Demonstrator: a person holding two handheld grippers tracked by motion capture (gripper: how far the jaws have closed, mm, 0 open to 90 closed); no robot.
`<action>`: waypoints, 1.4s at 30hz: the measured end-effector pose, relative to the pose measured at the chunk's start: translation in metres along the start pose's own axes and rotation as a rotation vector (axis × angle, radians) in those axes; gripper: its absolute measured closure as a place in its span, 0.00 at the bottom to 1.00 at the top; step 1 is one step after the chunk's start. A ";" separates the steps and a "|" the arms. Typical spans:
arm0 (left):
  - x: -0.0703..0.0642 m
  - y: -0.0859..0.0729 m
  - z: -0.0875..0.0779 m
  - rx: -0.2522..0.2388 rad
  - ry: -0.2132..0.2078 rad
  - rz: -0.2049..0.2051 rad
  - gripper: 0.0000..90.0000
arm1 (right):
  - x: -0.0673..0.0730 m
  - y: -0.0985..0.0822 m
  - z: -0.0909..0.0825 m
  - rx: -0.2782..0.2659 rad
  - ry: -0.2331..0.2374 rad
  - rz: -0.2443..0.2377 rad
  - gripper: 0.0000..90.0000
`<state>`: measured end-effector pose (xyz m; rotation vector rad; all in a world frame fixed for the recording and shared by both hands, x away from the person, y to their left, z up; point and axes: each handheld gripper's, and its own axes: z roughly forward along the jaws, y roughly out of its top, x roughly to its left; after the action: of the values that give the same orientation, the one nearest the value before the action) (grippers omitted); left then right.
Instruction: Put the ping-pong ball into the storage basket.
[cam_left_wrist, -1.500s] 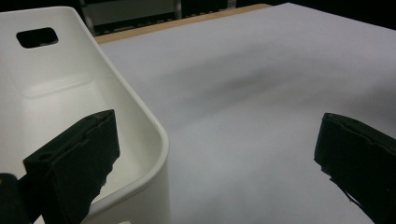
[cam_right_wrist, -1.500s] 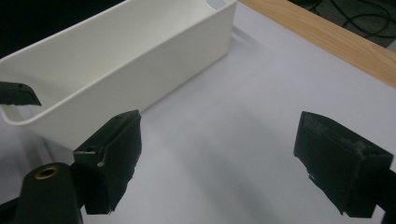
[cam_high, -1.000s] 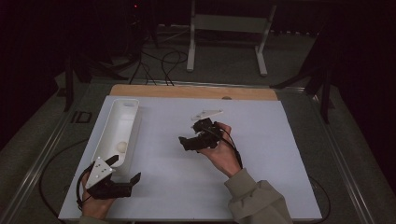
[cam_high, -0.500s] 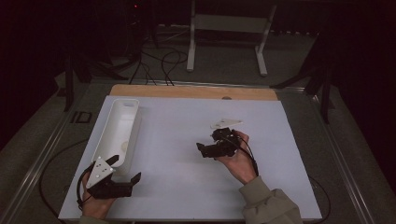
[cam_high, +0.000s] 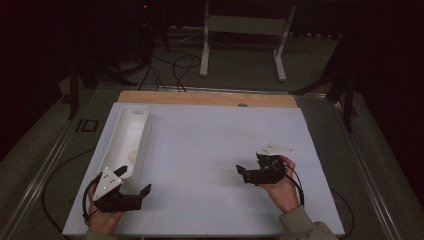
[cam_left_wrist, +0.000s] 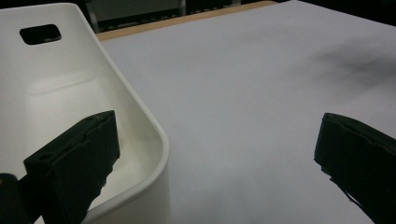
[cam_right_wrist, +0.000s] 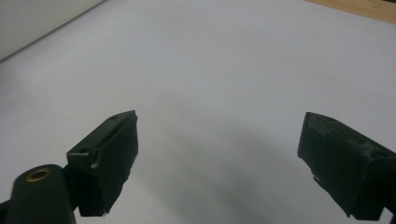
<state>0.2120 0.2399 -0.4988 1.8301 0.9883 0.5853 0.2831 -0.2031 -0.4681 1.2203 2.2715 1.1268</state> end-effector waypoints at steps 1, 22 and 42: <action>0.000 0.000 0.000 -0.002 0.001 -0.001 0.01 | -0.002 -0.004 -0.003 -0.007 0.000 0.014 0.13; 0.010 0.002 -0.002 -0.018 0.024 -0.040 0.01 | -0.027 -0.073 -0.033 -0.196 -0.068 0.064 0.13; 0.013 -0.001 -0.002 0.003 0.033 -0.045 0.01 | -0.018 -0.081 -0.053 -0.340 -0.099 0.019 0.13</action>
<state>0.2177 0.2517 -0.4993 1.8013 1.0505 0.5878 0.2175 -0.2697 -0.4983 1.1338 1.9014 1.3590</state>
